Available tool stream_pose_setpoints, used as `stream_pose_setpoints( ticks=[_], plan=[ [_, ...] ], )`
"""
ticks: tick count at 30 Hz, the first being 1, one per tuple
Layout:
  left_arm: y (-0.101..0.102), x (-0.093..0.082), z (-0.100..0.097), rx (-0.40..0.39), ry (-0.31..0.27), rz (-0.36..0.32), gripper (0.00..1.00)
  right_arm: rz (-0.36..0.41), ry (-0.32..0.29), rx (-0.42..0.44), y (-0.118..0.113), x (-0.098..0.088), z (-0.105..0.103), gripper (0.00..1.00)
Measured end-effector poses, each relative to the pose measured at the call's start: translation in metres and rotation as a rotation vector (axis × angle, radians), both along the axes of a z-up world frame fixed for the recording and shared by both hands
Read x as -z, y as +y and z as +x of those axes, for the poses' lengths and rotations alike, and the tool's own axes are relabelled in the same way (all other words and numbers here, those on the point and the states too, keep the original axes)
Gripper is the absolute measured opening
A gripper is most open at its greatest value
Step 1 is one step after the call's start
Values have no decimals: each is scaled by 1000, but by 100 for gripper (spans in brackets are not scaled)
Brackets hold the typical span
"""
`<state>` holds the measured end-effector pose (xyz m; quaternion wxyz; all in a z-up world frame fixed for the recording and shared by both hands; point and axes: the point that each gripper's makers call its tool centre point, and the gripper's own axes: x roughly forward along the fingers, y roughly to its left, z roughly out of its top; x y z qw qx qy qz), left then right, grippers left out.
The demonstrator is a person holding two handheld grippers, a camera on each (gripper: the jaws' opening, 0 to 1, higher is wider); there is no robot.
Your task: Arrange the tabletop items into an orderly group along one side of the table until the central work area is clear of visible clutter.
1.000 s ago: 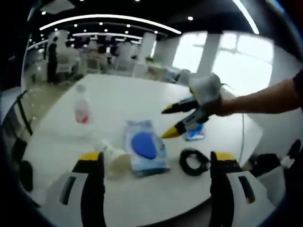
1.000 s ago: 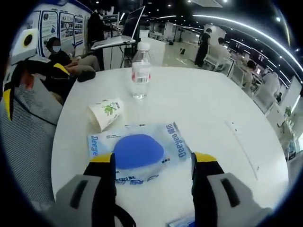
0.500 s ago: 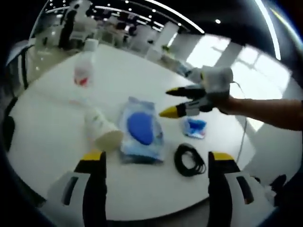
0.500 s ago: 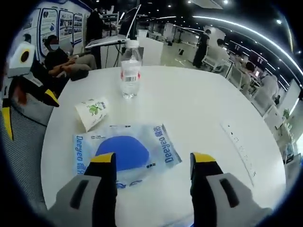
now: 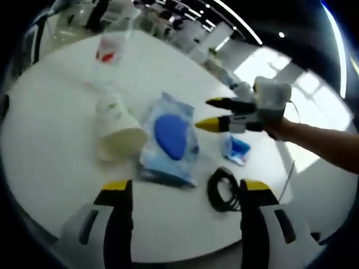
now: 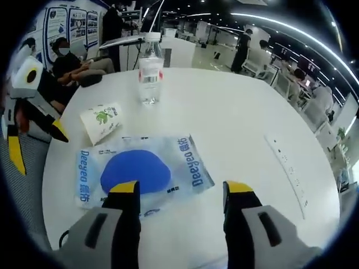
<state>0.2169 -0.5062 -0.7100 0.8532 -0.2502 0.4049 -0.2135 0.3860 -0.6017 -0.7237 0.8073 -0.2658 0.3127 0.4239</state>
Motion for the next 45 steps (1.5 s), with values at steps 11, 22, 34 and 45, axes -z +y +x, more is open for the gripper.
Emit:
stream_pose_setpoints(
  ticks=[11,22,34,45],
  plan=[
    [-16,15,5,-51,93,-95,66,8,21,42,-4,6,10,56],
    [-31,25,18,-141,201,-201,51,85,85,87,1,14,25,48],
    [-39,39,23,-195,294,-259,37,178,149,94,9,22,33,50],
    [-51,52,24,-217,375,-301,22,182,198,76,11,38,33,30]
  ],
)
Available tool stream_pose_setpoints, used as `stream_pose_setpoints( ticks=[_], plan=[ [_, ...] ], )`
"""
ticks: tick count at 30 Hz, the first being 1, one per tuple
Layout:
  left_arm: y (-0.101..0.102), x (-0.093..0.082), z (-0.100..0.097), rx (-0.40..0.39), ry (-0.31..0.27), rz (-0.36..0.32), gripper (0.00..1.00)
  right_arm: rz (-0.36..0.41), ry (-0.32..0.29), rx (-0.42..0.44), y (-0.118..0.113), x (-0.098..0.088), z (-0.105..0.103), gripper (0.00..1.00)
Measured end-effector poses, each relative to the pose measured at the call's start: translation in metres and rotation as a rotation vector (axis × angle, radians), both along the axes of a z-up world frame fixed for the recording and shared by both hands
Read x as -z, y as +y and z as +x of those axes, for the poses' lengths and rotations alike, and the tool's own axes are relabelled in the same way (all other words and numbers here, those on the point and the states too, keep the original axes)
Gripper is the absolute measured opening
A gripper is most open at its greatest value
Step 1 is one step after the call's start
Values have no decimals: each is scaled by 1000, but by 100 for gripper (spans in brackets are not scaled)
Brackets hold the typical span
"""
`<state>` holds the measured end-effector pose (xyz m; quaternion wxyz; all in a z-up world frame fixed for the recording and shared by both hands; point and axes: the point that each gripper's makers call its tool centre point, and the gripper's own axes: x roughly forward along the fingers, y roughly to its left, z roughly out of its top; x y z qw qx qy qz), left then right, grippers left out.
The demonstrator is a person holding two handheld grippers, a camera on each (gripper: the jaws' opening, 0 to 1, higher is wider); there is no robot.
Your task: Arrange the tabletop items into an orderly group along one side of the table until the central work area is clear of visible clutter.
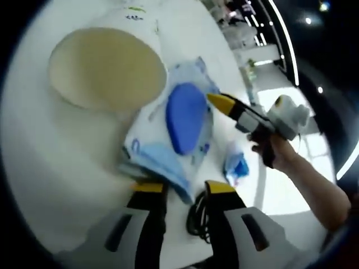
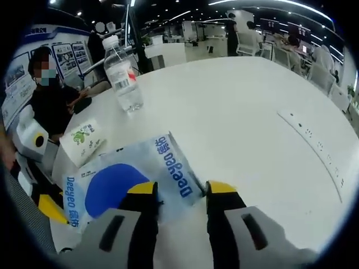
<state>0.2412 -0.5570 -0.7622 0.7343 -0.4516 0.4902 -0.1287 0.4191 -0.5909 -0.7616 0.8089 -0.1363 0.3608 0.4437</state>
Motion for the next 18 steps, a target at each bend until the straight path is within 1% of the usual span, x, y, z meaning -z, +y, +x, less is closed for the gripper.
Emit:
stream_pose_setpoints(
  ticks=[2,4,6,8,11,14,18],
  plan=[
    [-2,1,0,2,5,-4,21,-1,3,-2,0,1,0,29],
    [-5,1,1,7,10,-12,21,-7,1,-7,-1,3,-1,25],
    [-7,3,0,18,17,-9,18,-29,-11,-4,-2,7,0,21],
    [-8,5,-1,18,31,-13,15,-28,-18,-9,0,7,-2,15],
    [-11,6,-2,14,46,-26,13,-39,-34,-22,2,7,-4,8],
    [-14,7,-2,18,54,-32,7,-35,-46,-15,1,5,-4,6],
    [-15,6,-4,21,68,-40,5,-37,-53,-16,-1,1,-6,3]
  ],
)
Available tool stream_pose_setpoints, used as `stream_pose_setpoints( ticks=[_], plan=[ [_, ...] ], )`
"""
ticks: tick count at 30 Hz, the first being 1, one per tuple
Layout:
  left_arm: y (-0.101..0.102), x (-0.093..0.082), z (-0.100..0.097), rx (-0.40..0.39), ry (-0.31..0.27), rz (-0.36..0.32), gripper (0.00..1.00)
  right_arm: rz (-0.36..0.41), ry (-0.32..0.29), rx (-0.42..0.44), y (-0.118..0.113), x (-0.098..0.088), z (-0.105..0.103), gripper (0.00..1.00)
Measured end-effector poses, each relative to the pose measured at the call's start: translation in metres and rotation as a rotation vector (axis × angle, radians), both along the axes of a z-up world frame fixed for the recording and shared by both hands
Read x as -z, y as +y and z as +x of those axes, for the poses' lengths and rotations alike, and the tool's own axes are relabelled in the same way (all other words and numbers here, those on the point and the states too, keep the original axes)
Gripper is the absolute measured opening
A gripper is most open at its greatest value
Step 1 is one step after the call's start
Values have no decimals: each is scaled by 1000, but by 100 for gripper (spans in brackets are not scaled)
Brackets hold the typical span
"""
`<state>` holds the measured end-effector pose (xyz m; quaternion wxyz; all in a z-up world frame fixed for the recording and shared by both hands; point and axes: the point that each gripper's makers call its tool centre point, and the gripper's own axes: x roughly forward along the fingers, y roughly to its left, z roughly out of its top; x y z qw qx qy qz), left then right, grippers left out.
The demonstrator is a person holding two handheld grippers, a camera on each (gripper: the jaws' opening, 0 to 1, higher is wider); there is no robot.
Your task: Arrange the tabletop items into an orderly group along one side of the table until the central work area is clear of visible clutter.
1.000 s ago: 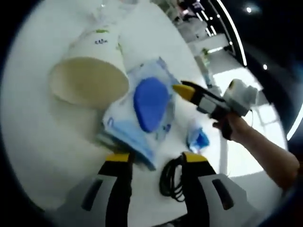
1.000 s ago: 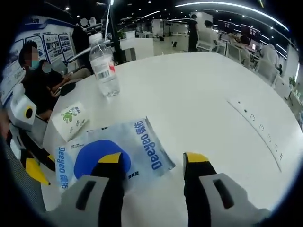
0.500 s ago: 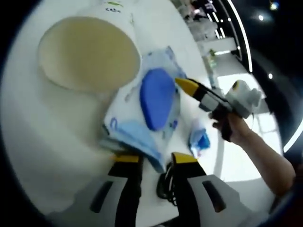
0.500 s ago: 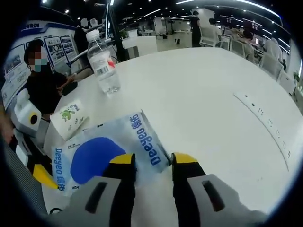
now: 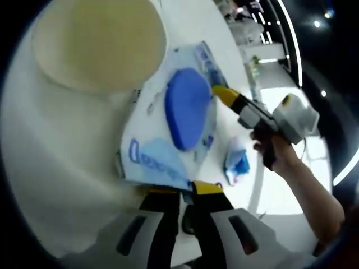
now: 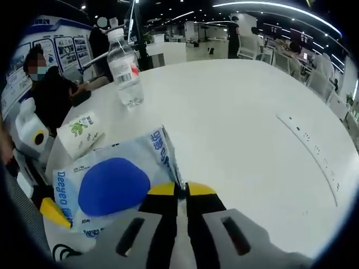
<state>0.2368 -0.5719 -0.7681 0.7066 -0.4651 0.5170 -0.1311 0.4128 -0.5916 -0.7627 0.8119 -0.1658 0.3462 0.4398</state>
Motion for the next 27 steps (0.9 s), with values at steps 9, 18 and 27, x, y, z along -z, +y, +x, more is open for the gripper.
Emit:
stream_pose_setpoints(
  ticks=[9,18,27],
  plan=[
    [-3,-10,-5,39,-5,-12,1,-17,-11,16,-12,-8,-8,0],
    [-9,-24,-8,80,-38,-16,0,-12,-28,54,-25,-25,-12,0],
    [-8,-37,-8,127,-85,-4,0,-4,-50,108,-40,-44,-18,0]
  ],
)
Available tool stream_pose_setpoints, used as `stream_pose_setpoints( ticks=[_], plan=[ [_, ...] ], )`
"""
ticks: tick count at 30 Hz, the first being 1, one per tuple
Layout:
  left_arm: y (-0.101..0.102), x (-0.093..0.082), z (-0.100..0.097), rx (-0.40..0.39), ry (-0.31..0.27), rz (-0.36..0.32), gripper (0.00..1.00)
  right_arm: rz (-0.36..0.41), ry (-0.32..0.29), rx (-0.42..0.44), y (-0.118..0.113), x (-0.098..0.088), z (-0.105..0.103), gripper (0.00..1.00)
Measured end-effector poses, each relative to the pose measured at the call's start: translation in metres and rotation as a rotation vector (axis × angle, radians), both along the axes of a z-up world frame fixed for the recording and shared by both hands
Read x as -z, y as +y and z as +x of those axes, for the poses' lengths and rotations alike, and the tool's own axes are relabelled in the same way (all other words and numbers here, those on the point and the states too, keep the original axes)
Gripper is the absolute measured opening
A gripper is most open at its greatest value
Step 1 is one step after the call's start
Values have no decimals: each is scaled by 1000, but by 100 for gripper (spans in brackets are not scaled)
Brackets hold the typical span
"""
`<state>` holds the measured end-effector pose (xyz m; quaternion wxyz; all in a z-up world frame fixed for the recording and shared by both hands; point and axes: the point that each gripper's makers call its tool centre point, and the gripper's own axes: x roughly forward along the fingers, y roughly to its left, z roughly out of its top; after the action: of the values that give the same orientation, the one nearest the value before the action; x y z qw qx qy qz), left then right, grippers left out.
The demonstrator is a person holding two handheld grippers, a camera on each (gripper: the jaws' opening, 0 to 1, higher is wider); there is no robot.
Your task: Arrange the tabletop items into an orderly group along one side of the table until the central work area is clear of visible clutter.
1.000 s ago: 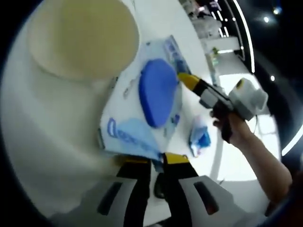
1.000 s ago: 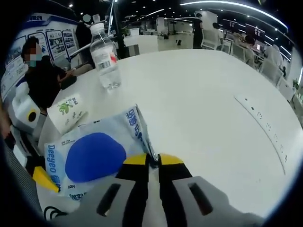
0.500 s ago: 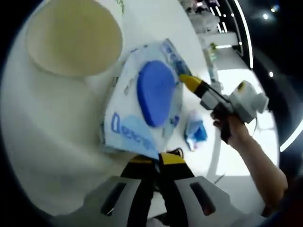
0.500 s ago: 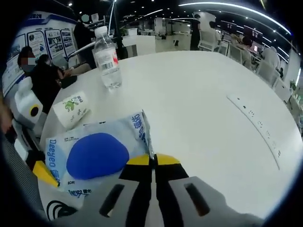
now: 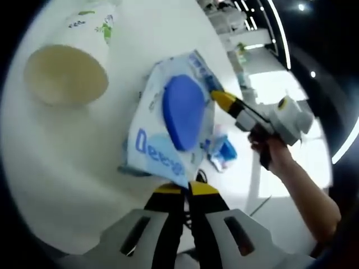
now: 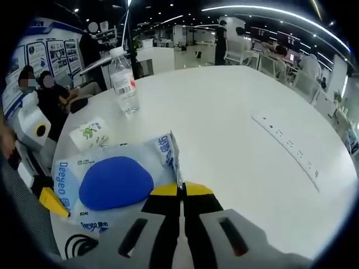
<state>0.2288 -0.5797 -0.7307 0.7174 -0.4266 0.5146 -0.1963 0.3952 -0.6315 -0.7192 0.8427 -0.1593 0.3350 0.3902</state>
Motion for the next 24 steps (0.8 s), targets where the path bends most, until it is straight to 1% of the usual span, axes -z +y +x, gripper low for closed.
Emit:
stream_pose_setpoints(
  ticks=[6,12,18,24],
  plan=[
    [7,-4,-1,18,-16,9,0,-3,-7,23,-7,-7,-6,0],
    [15,-11,3,35,-48,22,0,-6,-14,51,-15,-13,-11,0],
    [27,-17,14,64,-82,47,0,-6,-13,83,-27,-18,-15,0],
    [39,-23,30,91,-124,82,0,-1,-12,120,-38,-21,-23,0]
  ],
)
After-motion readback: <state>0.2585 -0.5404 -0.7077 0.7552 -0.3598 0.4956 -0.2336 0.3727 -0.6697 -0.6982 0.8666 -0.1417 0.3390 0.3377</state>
